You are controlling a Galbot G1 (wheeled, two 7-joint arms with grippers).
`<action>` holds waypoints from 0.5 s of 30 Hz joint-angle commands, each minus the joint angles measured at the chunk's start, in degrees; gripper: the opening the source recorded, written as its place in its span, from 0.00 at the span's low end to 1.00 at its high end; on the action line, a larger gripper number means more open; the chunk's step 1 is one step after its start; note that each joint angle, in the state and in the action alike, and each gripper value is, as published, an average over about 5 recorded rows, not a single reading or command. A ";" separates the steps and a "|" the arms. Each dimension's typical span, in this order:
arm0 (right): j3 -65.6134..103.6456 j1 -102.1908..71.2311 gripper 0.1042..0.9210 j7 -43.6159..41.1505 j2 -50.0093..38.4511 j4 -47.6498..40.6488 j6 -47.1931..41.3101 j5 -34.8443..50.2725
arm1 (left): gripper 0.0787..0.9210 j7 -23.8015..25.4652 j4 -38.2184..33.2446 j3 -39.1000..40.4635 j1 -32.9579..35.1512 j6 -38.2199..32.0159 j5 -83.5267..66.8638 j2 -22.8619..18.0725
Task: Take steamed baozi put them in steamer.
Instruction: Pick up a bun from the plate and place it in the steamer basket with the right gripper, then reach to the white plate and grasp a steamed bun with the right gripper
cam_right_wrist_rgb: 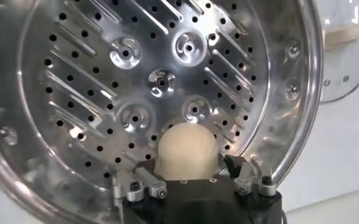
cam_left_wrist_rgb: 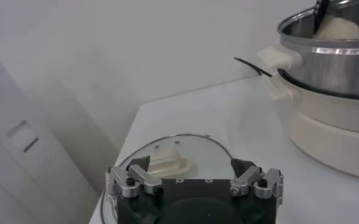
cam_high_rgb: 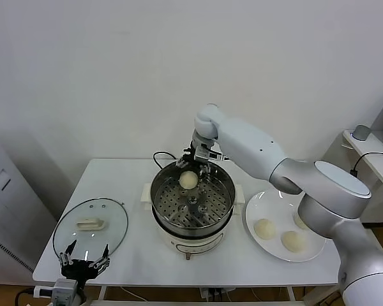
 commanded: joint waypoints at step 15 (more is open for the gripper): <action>-3.60 15.09 0.88 -9.19 -28.38 15.99 -51.72 31.76 | 0.88 0.31 -1.24 -0.01 0.58 1.24 -3.34 -2.80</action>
